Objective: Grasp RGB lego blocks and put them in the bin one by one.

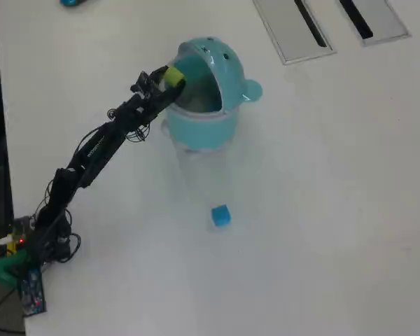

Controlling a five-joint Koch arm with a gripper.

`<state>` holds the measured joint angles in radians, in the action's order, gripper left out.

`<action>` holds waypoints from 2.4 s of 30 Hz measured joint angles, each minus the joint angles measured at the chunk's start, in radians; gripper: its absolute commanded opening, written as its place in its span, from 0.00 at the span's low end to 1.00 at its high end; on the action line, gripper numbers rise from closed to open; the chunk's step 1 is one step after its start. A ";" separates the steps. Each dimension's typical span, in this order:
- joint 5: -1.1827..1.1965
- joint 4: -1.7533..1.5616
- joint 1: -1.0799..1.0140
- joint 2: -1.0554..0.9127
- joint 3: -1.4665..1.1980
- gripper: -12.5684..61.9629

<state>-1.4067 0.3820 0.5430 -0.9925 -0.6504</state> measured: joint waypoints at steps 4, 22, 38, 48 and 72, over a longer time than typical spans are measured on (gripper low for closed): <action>-0.012 -0.017 0.000 0.018 0.002 0.55; -0.089 -0.029 -0.094 -0.038 -0.029 0.61; -0.255 0.133 -0.325 -0.322 -0.417 0.62; -0.417 0.137 -0.480 -0.479 -0.713 0.63; -0.437 0.055 -0.638 -0.178 -0.805 0.63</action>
<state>-1.8438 0.4372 -0.0951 -1.1704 -1.4557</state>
